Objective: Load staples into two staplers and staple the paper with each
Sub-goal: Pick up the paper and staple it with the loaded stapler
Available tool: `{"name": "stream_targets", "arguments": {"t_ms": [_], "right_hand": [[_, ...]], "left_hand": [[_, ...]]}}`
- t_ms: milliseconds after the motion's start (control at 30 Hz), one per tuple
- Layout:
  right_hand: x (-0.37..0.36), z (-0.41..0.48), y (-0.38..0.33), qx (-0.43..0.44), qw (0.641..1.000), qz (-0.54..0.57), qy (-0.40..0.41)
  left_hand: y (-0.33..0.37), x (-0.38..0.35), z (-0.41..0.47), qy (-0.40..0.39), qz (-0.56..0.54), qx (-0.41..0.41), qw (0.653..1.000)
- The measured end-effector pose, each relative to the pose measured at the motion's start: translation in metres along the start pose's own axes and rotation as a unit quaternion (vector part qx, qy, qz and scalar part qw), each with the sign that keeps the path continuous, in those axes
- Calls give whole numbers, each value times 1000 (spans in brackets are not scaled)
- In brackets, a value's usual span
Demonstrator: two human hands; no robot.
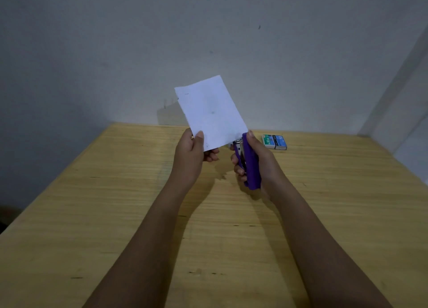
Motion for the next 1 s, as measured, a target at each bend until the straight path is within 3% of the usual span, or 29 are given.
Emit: {"name": "stream_targets", "arguments": {"t_ms": [200, 533, 1000], "right_hand": [[-3, 1, 0, -1, 999, -42, 18], [5, 0, -2, 3, 997, -47, 63], [2, -2, 1, -38, 994, 24, 98]], "left_hand": [[0, -5, -2, -38, 40, -25, 998], [0, -5, -2, -39, 36, -35, 998], [-1, -6, -2, -53, 33, -24, 998]]}}
Point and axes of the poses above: each hand's wrist, its own z-axis towards the middle knuckle, its own x-axis out of the back of the hand, y = z × x, the point moved 5 cm from there along z, towards the middle knuckle, and after that the axes turned 12 degrees about -x, right-handed, at the moved point
